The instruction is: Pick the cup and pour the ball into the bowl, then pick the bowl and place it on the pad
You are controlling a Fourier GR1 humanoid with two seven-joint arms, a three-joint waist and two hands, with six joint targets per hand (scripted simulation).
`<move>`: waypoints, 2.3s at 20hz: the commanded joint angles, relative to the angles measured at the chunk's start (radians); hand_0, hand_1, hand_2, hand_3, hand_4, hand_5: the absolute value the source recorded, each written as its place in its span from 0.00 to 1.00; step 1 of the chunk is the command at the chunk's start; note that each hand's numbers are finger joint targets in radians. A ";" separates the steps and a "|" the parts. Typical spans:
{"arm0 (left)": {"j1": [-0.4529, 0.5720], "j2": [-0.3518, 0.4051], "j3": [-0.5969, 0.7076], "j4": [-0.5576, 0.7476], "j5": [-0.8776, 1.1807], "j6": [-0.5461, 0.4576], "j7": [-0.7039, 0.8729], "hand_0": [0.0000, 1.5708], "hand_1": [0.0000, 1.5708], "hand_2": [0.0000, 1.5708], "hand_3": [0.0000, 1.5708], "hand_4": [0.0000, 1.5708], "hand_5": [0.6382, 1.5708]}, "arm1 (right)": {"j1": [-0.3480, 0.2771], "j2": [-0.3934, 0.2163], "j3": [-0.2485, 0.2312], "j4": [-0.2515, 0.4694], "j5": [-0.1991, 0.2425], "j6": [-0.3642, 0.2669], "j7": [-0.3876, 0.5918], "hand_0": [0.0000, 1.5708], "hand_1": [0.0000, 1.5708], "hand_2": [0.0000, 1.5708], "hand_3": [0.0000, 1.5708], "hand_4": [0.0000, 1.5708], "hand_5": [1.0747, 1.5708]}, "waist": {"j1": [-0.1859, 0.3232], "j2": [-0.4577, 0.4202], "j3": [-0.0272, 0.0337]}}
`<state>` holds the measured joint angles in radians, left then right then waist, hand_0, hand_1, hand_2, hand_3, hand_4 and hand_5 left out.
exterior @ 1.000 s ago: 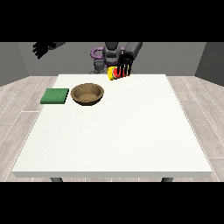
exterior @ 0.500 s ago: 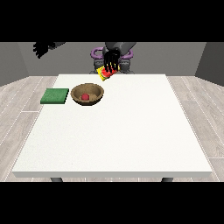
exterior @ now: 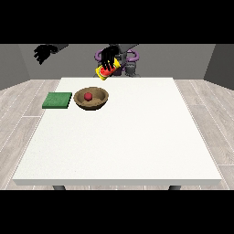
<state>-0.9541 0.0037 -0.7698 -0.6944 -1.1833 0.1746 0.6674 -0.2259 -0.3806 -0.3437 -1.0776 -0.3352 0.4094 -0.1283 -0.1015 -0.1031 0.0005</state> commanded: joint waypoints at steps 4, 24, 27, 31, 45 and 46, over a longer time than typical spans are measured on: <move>0.127 0.039 0.132 -0.175 0.138 0.214 -0.135 0.24 0.24 1.00 0.80 0.77 1.00 | -0.007 -0.036 -0.056 0.047 0.006 -0.061 -0.011 0.00 0.00 0.00 0.00 0.45 1.00 | 0.150 0.055 -0.0016; 0.178 0.273 0.891 -0.712 1.408 -0.195 -0.518 0.00 0.00 0.00 0.00 0.20 0.92 | -0.053 0.090 -0.109 -0.001 -0.040 -0.228 -0.072 0.00 0.00 0.00 0.00 0.00 1.00 | 0.391 0.345 -0.0045; 0.145 0.377 0.990 -0.662 1.498 -0.307 -0.516 0.00 0.00 0.00 0.00 0.22 0.93 | -0.106 0.094 -0.109 0.017 -0.059 -0.231 -0.062 0.00 0.00 0.00 0.00 0.00 1.00 | 0.386 0.373 -0.0020; 0.171 0.471 1.072 -0.628 1.573 -0.404 -0.513 0.00 0.00 0.00 0.00 0.21 0.94 | -0.105 0.135 -0.090 0.101 -0.027 -0.221 -0.169 0.00 0.00 0.00 0.00 0.00 0.99 | 0.373 0.407 -0.0001; 0.214 0.643 1.219 -0.571 1.697 -0.521 -0.497 0.00 0.00 0.00 0.00 0.14 0.91 | -0.292 0.172 -0.041 0.365 0.036 -0.268 -0.299 0.00 0.00 0.00 0.00 0.00 1.00 | 0.320 0.441 0.0003; 0.206 0.672 1.235 -0.585 1.709 -0.522 -0.477 0.00 0.00 0.00 0.00 0.14 0.92 | -0.276 0.157 -0.057 0.396 0.023 -0.239 -0.315 0.00 0.00 0.00 0.00 0.00 1.00 | 0.329 0.451 0.0007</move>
<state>-0.7438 0.6182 0.4235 -1.2859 0.4875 -0.3155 0.1761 -0.4701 -0.2447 -0.3993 -0.7604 -0.3137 0.1736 -0.4007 0.2177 0.3136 -0.0084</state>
